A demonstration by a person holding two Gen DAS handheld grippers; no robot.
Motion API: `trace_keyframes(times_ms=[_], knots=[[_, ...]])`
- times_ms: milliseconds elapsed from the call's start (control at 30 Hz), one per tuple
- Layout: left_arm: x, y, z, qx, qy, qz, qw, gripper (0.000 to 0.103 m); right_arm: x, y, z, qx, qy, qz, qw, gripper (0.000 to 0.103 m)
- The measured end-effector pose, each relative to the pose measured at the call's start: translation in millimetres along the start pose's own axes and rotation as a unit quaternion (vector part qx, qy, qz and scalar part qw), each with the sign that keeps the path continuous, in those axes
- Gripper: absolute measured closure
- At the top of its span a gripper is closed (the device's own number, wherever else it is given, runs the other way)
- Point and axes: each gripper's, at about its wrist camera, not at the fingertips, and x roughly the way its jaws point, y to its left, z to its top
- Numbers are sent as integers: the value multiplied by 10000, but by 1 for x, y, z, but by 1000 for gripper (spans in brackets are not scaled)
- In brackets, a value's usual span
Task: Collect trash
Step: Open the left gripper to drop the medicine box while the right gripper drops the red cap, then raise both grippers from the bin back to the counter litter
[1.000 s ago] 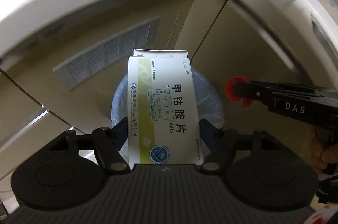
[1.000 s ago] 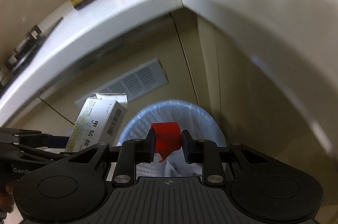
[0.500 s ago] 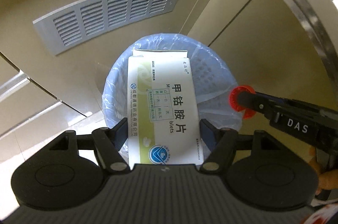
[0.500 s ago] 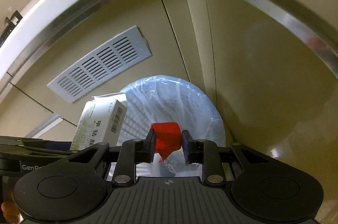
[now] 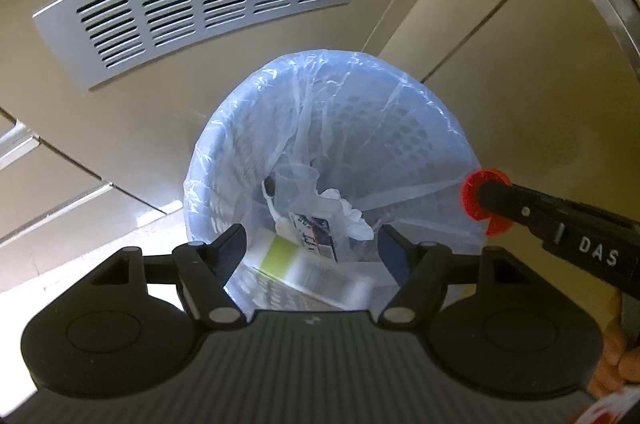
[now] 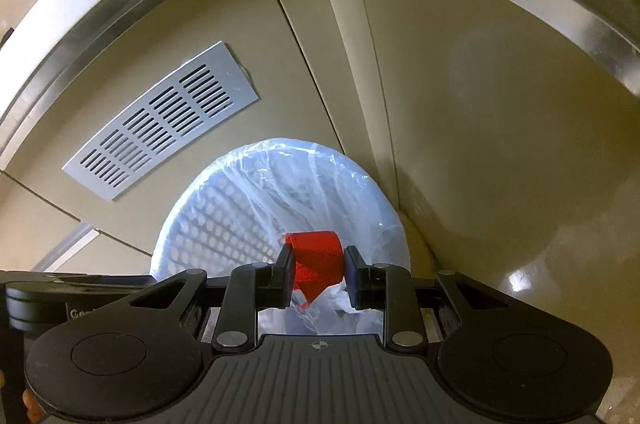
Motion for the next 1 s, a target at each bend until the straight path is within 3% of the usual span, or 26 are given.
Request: trace_keyframes(times_ms=[267,667,800,1000], knots=[[-14,-5,3,393,-197,139,9989,35,2,0,1,-27,123,101,9999,77],[-17,-2,6,434,-157,173,9988,35,17,-1,2,-14,342,94,9994,76],[-19,-1,6,448,-132,191,9987,35,24,-4,3,126,506,-64,9986,56],[-22,0,7,492,-138,202,9985,35,22,0,0,34,548,-104,9984,55]])
